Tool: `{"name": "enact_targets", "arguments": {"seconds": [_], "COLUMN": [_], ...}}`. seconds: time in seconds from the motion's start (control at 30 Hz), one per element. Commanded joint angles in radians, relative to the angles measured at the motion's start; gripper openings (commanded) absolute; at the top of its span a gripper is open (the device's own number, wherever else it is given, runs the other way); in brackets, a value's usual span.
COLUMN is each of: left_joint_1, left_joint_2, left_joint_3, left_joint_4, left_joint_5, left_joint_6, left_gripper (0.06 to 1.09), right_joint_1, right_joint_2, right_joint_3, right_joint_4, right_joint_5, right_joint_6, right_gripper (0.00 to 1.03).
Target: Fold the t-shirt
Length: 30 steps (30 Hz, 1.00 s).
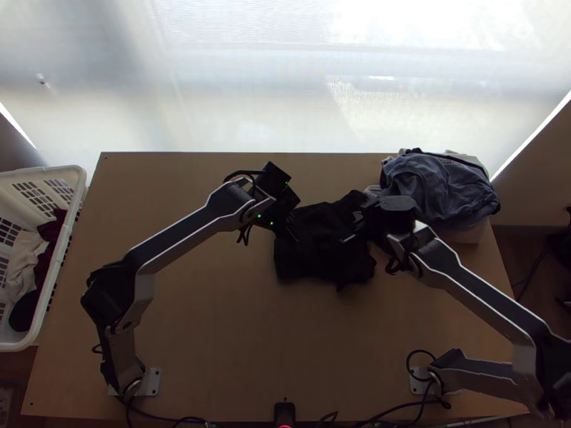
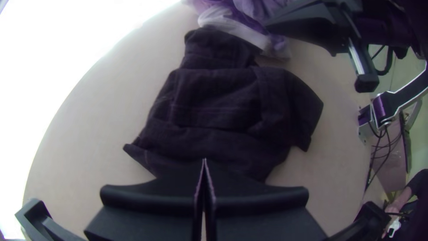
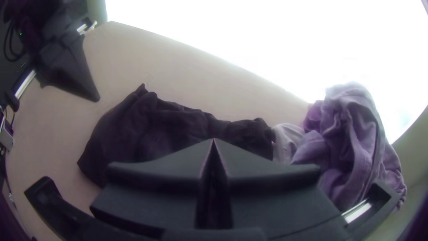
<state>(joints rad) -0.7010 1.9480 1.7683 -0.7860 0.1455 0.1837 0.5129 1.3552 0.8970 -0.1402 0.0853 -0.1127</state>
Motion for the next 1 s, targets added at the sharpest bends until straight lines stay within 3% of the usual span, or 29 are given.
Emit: {"name": "enact_targets", "arguments": {"seconds": [0.0, 0.1, 0.3, 0.57, 0.97], "left_joint_1": [0.018, 0.035, 0.043, 0.072, 0.103], "left_joint_2": [0.009, 0.026, 0.097, 0.197, 0.152], "left_joint_3": [-0.009, -0.038, -0.109, -0.069, -0.118], "left_joint_4": [-0.068, -0.068, -0.035, 0.004, -0.016], "left_joint_5": [0.12, 0.183, 0.181, 0.147, 0.092], "left_joint_6": [-0.066, -0.098, -0.101, -0.142, -0.115], "left_gripper": [0.1, 0.1, 0.1, 0.09, 0.09], "right_joint_1": [0.041, 0.052, 0.067, 0.093, 0.13], "right_joint_2": [0.151, 0.205, 0.275, 0.39, 0.432], "right_joint_3": [0.082, 0.103, 0.146, 0.198, 0.237], "right_joint_4": [0.04, 0.048, 0.048, 0.034, -0.038], "right_joint_5": [-0.013, -0.025, -0.075, -0.121, -0.13], "right_joint_6": [0.018, 0.025, 0.053, 0.051, 0.062], "right_gripper": [0.03, 0.03, 0.03, 0.03, 0.03]}}
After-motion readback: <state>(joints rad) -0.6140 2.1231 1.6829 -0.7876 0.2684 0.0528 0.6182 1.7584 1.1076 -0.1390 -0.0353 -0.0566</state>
